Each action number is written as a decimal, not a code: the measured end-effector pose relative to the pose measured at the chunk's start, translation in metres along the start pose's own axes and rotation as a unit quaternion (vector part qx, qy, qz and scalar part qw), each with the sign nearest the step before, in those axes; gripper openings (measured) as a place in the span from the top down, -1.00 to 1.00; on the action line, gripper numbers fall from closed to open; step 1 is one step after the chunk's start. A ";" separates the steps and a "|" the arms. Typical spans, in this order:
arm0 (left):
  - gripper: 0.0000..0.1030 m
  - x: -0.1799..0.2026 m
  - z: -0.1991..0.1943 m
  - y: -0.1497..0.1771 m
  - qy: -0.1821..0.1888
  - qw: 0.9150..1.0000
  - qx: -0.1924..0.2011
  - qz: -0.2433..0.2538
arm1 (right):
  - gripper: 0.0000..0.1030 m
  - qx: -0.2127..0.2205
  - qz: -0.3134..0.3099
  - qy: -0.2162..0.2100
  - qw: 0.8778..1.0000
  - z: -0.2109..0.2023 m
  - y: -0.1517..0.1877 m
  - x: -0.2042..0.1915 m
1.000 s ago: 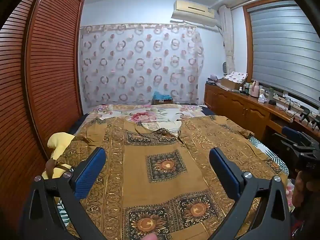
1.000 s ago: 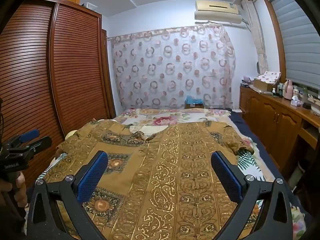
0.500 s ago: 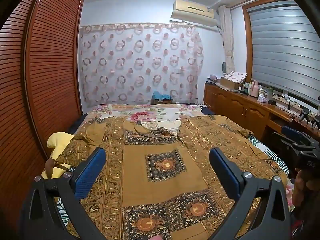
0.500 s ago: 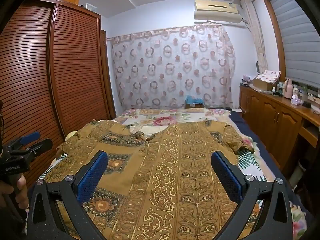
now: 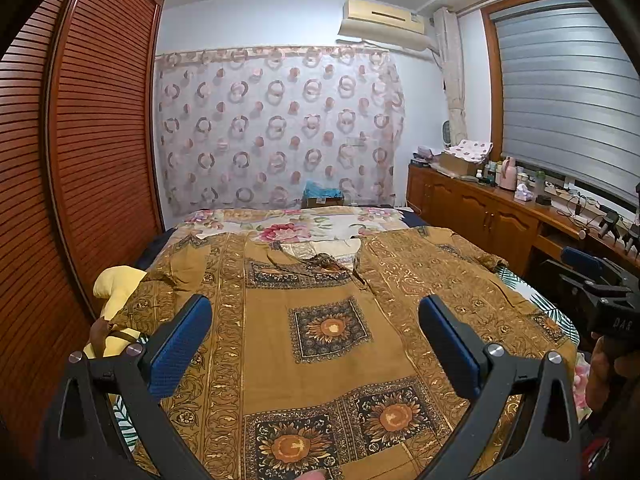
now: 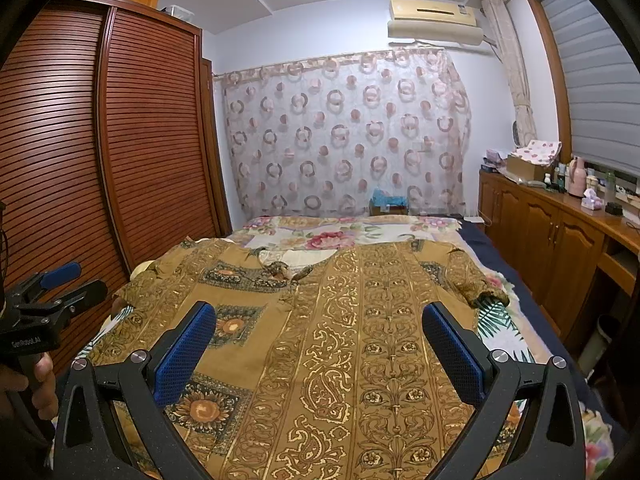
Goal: Fold small clothes
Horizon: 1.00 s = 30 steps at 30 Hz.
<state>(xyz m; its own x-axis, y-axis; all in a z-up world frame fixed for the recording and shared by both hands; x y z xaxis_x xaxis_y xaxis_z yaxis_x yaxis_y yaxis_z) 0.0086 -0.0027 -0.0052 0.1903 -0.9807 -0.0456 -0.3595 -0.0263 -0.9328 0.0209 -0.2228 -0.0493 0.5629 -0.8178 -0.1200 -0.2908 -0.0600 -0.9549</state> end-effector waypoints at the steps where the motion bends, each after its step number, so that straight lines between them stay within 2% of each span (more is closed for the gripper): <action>1: -1.00 0.000 0.000 0.000 0.000 1.000 0.000 0.000 | -1.00 0.000 0.000 0.000 1.000 0.000 0.000 -0.001; 30: -1.00 0.001 -0.001 -0.002 0.000 1.000 0.003 0.002 | -1.00 0.001 0.001 0.001 1.000 0.000 0.000 -0.003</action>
<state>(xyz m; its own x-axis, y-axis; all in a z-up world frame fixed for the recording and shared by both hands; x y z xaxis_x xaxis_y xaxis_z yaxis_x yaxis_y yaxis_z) 0.0086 -0.0036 -0.0034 0.1893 -0.9807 -0.0486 -0.3543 -0.0221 -0.9349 0.0190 -0.2203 -0.0489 0.5617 -0.8185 -0.1207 -0.2897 -0.0579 -0.9554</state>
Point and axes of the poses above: each gripper's, at about its wrist camera, not at the fingertips, and z roughly the way its jaws point, x to its right, y to its underside, the point moved 1 cm from there along z, roughly the way its jaws point, and after that the axes turned 12 degrees about -y, right-handed, at the moved point
